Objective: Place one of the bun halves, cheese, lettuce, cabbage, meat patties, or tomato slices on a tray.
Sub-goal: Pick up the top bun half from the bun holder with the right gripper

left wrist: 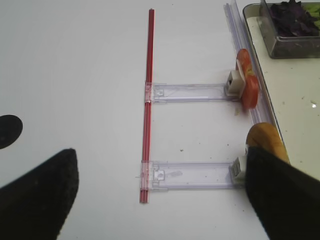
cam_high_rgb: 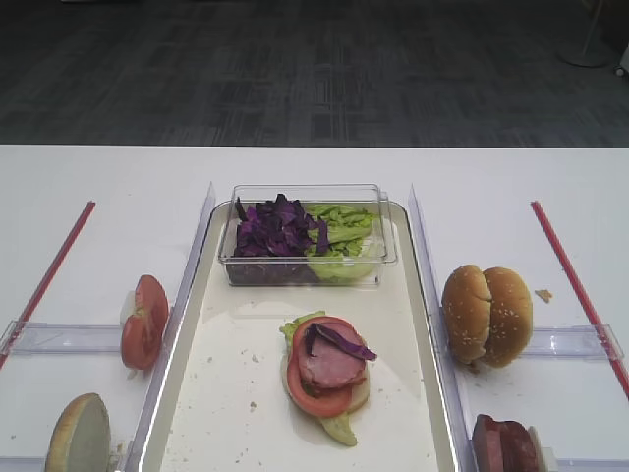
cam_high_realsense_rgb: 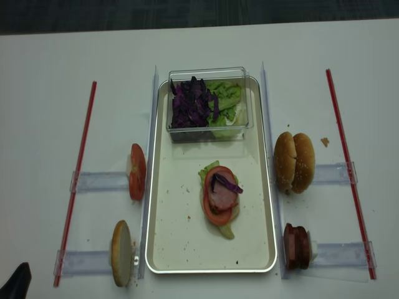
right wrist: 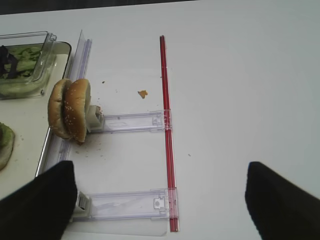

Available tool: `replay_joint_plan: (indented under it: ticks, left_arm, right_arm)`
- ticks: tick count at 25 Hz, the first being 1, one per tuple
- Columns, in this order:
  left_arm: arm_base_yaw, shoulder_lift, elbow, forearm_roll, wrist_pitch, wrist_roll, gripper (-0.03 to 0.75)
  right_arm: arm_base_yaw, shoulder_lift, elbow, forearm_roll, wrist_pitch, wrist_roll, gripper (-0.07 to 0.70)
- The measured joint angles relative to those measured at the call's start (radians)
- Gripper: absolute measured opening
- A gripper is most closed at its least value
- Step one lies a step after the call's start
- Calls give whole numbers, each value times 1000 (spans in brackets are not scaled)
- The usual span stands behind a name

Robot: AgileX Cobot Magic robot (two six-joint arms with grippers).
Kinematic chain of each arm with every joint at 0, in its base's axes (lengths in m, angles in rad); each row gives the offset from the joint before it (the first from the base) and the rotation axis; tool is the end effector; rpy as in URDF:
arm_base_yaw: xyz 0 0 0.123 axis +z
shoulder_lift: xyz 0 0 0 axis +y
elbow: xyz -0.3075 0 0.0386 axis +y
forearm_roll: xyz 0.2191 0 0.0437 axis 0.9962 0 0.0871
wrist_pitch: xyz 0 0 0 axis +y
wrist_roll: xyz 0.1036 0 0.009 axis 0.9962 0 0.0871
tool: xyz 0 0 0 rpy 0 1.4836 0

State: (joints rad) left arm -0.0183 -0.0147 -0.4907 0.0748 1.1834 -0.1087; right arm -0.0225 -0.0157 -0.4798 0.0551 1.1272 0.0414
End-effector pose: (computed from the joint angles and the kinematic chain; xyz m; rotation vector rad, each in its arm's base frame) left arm -0.0512 0.0081 0.2436 -0.1069 2.1564 0.0178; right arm -0.0471 0.0062 0.2456 0.0629 2.1140 0.0780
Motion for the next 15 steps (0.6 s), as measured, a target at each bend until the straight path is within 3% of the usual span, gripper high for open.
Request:
replay_joint_plan:
  ticks: [15]
  left_arm:
    - [0,0,0,0,0,0,618]
  right_arm:
    - [0,0,0,0,0,1,692]
